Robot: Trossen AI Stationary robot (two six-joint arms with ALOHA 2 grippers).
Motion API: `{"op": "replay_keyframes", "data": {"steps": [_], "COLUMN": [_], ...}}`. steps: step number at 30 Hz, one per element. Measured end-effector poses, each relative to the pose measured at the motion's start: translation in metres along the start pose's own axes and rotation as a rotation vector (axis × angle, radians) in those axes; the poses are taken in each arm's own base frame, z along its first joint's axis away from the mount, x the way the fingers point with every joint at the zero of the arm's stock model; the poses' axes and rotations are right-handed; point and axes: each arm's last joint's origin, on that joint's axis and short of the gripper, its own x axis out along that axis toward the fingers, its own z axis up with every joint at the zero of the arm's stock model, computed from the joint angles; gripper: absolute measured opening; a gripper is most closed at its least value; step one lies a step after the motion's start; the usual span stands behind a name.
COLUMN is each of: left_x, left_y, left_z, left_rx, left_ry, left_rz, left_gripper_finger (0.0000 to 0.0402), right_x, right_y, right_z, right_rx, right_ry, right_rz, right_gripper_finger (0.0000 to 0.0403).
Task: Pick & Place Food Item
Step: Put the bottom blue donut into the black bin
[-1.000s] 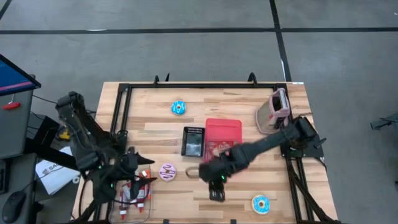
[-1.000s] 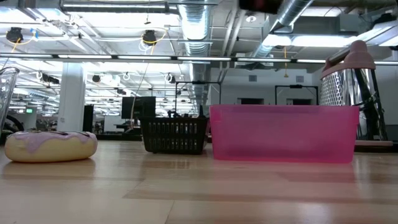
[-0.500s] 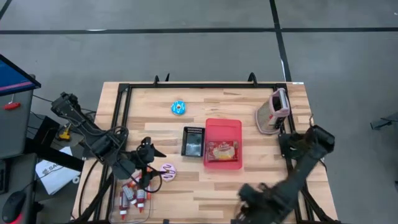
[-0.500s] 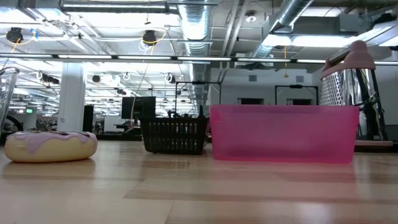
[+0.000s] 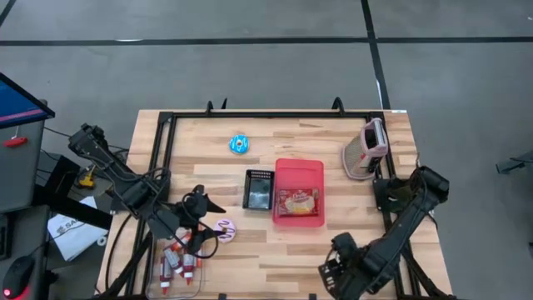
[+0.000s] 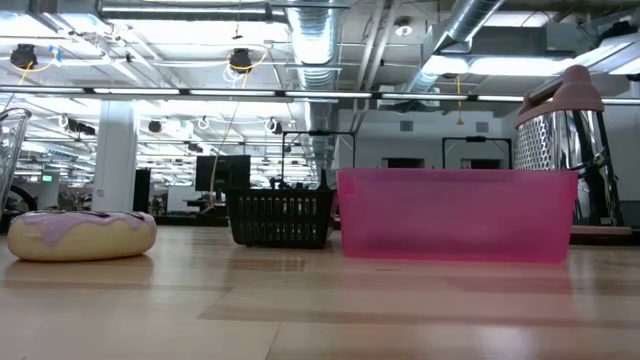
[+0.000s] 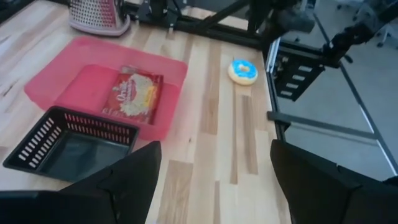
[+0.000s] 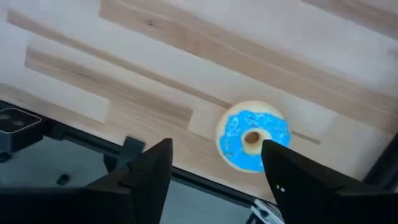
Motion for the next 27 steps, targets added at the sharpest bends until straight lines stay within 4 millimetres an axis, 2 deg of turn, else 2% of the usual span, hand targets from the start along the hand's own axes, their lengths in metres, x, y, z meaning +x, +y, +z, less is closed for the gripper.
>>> {"op": "replay_keyframes", "data": {"steps": [9,12,19,27], "left_x": [0.000,0.000,0.000,0.000], "left_y": [-0.003,-0.003,-0.003,-0.003], "left_z": [0.005,0.005,0.005,0.005], "left_rx": [-0.037,-0.046,-0.053,-0.053], "left_ry": [-0.050,-0.051,-0.051,-0.050], "left_rz": [-0.015,-0.016,-0.016,-0.016], "left_gripper_finger": [0.0297,0.0297,0.0297,0.0297], "right_x": [0.039,0.045,0.068,0.092], "right_y": [-0.005,-0.004,-0.012,-0.003], "right_z": [-0.015,-0.016,-0.021,-0.030], "right_rx": [-0.009,0.001,-0.018,-0.022], "right_ry": [0.080,0.092,0.091,0.120], "right_rz": [0.033,0.053,-0.019,0.000], "right_gripper_finger": [0.0240,0.0240,0.0240,0.0240]}}
